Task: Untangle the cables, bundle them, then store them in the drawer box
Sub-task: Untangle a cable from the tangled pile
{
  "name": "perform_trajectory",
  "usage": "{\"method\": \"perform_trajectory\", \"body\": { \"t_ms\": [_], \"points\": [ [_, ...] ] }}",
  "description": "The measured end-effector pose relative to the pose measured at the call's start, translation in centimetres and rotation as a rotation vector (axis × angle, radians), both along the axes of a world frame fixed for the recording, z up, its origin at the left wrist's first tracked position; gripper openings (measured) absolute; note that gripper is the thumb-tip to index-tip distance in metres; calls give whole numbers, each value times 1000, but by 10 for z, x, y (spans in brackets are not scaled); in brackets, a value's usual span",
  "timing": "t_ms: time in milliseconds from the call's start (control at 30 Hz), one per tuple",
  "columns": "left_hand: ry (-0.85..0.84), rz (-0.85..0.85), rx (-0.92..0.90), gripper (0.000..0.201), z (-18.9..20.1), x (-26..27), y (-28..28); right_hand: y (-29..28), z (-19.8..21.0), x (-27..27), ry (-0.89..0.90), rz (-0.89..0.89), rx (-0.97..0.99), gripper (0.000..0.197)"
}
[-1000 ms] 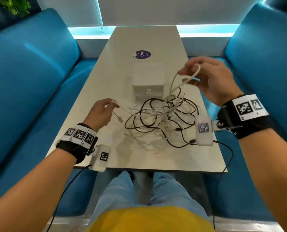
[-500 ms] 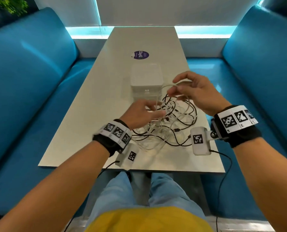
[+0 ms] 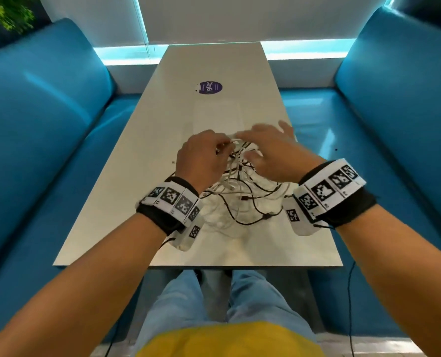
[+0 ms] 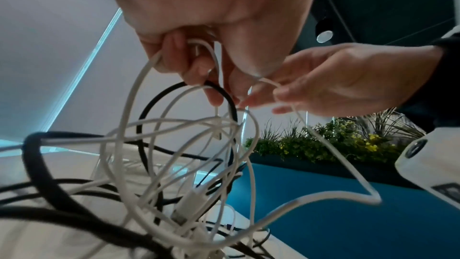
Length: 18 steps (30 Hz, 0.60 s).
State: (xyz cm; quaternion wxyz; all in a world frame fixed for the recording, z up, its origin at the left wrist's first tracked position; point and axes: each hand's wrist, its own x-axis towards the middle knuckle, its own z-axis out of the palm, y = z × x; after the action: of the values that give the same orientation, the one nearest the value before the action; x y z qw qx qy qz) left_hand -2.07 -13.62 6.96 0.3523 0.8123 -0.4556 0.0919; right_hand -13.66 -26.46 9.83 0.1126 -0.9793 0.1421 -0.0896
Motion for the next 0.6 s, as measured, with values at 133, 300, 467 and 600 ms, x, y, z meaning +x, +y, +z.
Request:
{"method": "perform_trajectory", "body": {
  "t_ms": [133,300,467,600],
  "points": [
    [-5,71,-7,23,5,2,6,9,11,15,-118,-8,17,25],
    [168,133,152,16,-7,-5,2,15,16,17,-481,5,427,20],
    [244,134,264,22,-39,-7,5,5,51,1,-587,24,587,19],
    [231,165,214,38,-36,3,11,-15,40,-5,-297,-285,237,39]
  ]
}}
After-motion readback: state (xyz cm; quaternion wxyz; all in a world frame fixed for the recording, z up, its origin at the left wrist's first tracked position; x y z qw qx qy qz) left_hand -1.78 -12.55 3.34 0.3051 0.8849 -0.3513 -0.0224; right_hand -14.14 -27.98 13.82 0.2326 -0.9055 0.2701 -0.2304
